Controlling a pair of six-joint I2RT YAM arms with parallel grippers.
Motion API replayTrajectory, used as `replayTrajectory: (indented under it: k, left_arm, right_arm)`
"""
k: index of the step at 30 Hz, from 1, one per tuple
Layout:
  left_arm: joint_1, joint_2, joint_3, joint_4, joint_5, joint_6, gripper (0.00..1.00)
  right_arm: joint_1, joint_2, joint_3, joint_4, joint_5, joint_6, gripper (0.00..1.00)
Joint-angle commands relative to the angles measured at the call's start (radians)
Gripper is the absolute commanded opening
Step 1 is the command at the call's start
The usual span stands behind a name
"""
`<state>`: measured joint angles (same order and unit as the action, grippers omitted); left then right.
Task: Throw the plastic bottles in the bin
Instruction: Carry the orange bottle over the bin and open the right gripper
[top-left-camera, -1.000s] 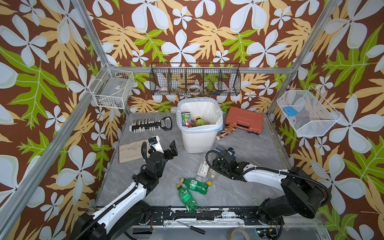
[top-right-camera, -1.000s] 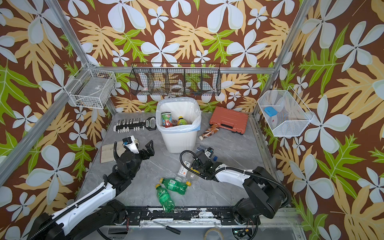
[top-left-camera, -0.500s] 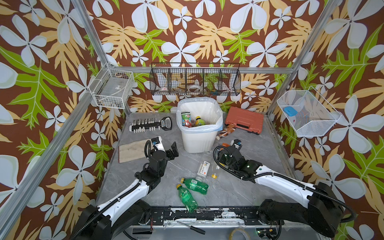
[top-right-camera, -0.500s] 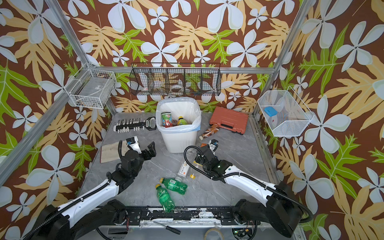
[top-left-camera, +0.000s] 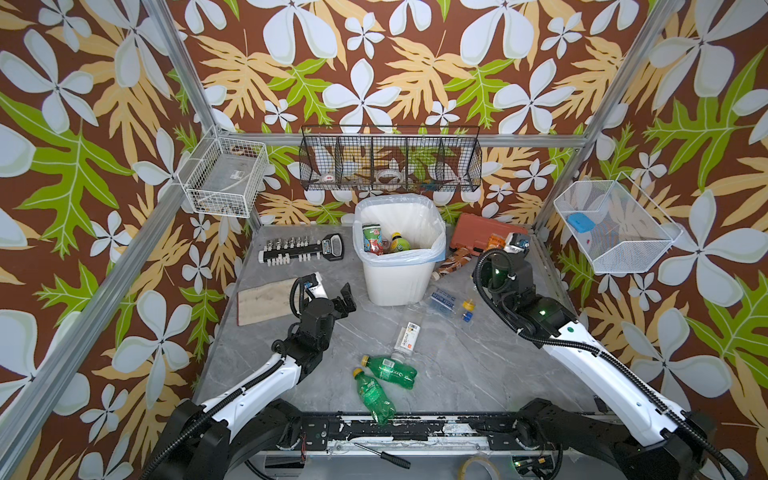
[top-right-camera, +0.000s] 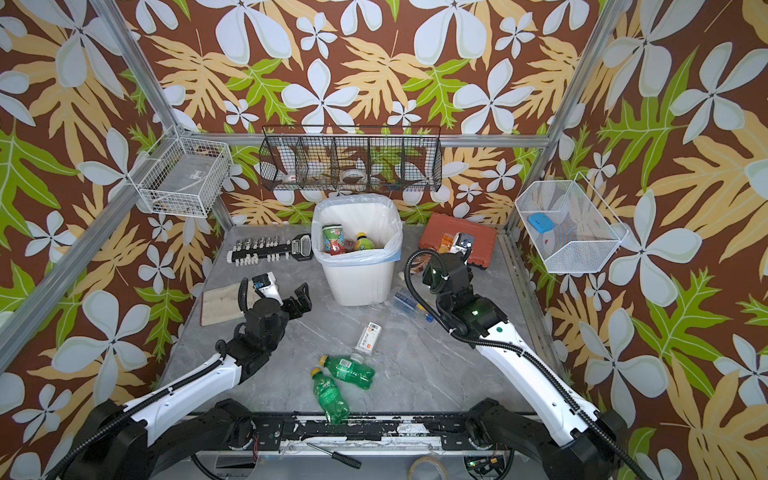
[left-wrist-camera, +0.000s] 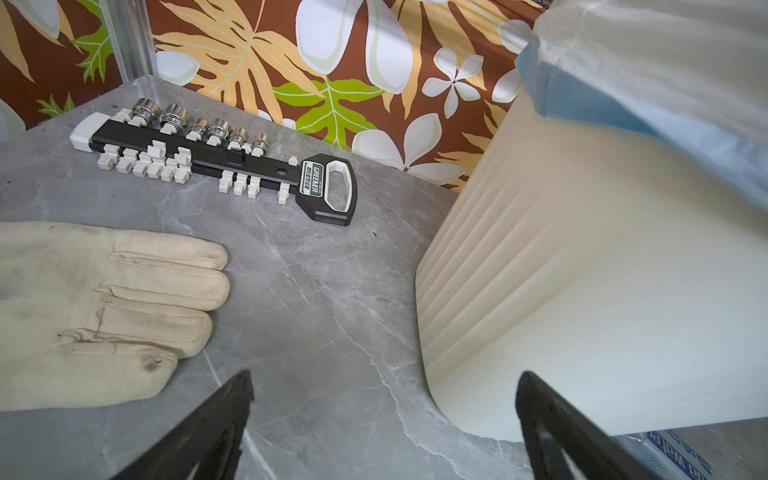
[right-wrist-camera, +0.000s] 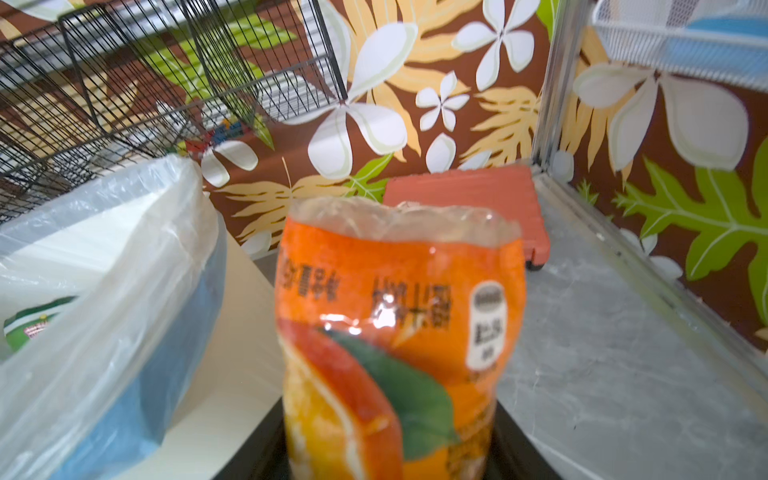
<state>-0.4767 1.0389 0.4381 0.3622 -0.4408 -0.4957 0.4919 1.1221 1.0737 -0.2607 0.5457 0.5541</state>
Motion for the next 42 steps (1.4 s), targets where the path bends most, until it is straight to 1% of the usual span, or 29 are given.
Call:
replayTrajectory:
  k: [1, 5, 7, 10, 13, 16, 20, 24, 26, 29, 42]
  left_arm:
    - [0.003, -0.009, 0.007, -0.017, -0.020, -0.007, 1.00]
    - [0.003, -0.033, 0.002, -0.032, -0.037, -0.001, 1.00]
    - [0.004, -0.044, -0.005, -0.035, -0.044, -0.002, 1.00]
    - [0.006, -0.054, -0.008, -0.044, -0.050, -0.003, 1.00]
    - [0.006, -0.062, -0.009, -0.054, -0.055, 0.003, 1.00]
    - [0.007, -0.068, -0.009, -0.058, -0.057, 0.002, 1.00]
    - [0.007, -0.074, -0.012, -0.064, -0.056, -0.006, 1.00]
    - [0.007, -0.087, -0.015, -0.074, -0.059, -0.007, 1.00]
    - [0.007, -0.092, -0.016, -0.077, -0.064, -0.006, 1.00]
    - [0.007, -0.094, -0.017, -0.078, -0.067, -0.003, 1.00]
    - [0.009, -0.086, -0.007, -0.078, -0.057, -0.005, 1.00]
  right_arm:
    - [-0.020, 0.039, 0.079, 0.061, 0.001, -0.135, 0.58]
    - [-0.025, 0.108, 0.223, 0.120, 0.024, -0.244, 0.58]
    - [-0.028, 0.149, 0.300, 0.145, 0.016, -0.277, 0.58]
    - [-0.028, 0.210, 0.414, 0.190, -0.020, -0.296, 0.58]
    - [-0.027, 0.278, 0.506, 0.244, -0.105, -0.283, 0.58]
    - [-0.002, 0.399, 0.657, 0.217, -0.203, -0.265, 0.58]
    - [0.076, 0.582, 0.867, 0.140, -0.247, -0.305, 0.58]
    - [0.106, 0.719, 1.025, 0.049, -0.296, -0.308, 0.58]
    - [0.117, 0.761, 1.065, 0.018, -0.311, -0.312, 0.57]
    - [0.122, 0.796, 1.080, -0.001, -0.343, -0.302, 0.57]
    - [0.134, 0.861, 1.083, -0.029, -0.401, -0.273, 0.57]
